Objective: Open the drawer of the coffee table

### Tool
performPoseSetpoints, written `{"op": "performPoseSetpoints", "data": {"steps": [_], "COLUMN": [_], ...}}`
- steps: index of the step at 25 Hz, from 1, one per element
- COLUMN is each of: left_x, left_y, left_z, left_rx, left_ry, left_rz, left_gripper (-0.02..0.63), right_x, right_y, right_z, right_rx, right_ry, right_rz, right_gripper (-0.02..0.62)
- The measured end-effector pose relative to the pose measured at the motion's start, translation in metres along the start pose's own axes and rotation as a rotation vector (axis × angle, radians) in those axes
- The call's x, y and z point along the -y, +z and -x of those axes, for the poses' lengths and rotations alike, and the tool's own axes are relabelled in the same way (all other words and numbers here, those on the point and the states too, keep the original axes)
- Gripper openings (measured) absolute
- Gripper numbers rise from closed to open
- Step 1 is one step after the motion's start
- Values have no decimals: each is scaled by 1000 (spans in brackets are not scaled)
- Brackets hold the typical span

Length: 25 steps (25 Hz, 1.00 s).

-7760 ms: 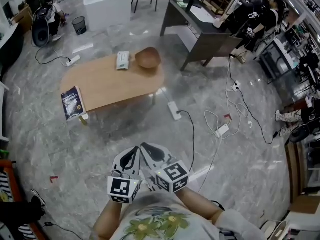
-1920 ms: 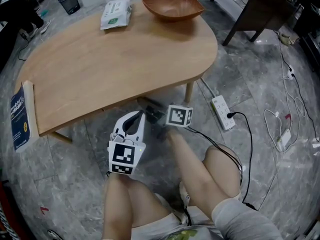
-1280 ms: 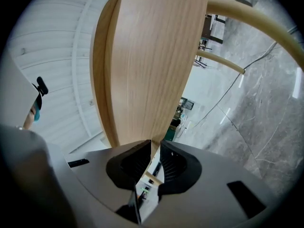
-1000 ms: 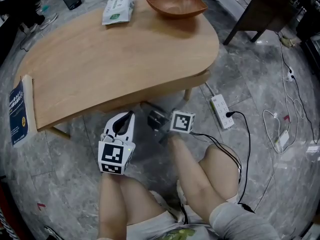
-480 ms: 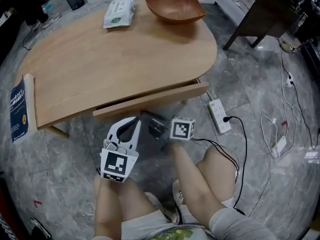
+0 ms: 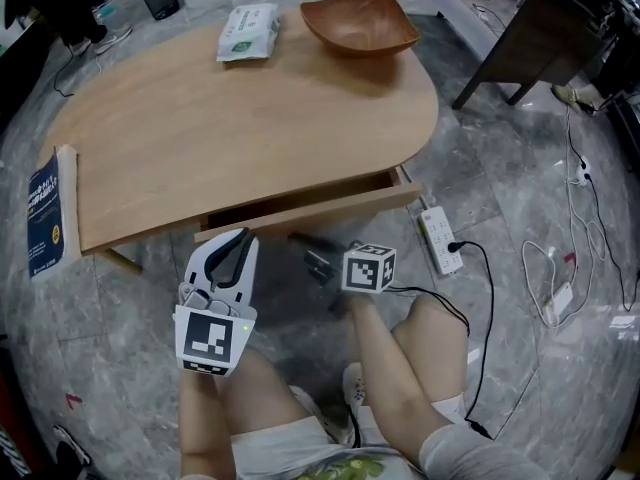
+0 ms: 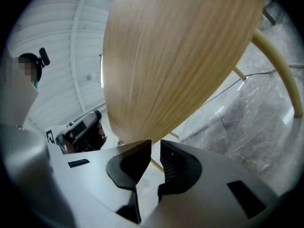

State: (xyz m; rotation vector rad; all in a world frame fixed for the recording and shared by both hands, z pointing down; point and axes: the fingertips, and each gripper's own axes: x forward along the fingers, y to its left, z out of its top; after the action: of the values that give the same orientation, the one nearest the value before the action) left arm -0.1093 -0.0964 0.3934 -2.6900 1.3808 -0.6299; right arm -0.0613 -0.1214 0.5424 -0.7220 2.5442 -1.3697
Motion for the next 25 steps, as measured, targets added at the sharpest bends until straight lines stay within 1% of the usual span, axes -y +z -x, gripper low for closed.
{"op": "performPoseSetpoints", "data": {"steps": [1,2,3,4,6,9,12,14,16,18,21,23,25], "left_x": [-2,-3,-2,-1,-1,-1,3,2,3,6,8,9,10], "left_y": [2,2,0,-3,-8,-14,-19,-22,-25,-26,-25,-26,-28], "left_z": [0,0,-1,-3,-6,-11,-18,-24,-29,-32,-37,-39,-41], "left_rx": [-19,-47,-80,-112,-164,-234,-298,-335,-366,-384,-398,-412,-427], "left_ry": [-7,-25,-49,-71,-86,-94,-118,-122,-133,-154,-178,-190,-200], "left_rz": [-12,-30,-53,-80,-142,-231,-306,-364,-410,-431,-445,-454,-463], "left_gripper": [12,30,102,132,133,133,133,133,133,133,133,133,133], "right_x": [-1,-3,-8,-16,-38,-73,-103,-116,-123,-125,-123,-121,-121], "right_y": [-2,-4,-5,-3,8,35,68,89,102,104,95,87,84], "right_z": [3,6,8,10,15,26,40,48,51,50,40,35,31], "right_rx": [-33,-69,-103,-127,-134,-67,64,128,140,97,-42,-136,-199], "right_ry": [-34,-67,-89,-95,-57,16,59,65,44,6,-70,-119,-148], "right_rz": [42,91,142,186,236,292,386,472,561,649,822,942,1027], "right_gripper": [60,61,61,61,61,61,61,61,61,61,65,82,106]}}
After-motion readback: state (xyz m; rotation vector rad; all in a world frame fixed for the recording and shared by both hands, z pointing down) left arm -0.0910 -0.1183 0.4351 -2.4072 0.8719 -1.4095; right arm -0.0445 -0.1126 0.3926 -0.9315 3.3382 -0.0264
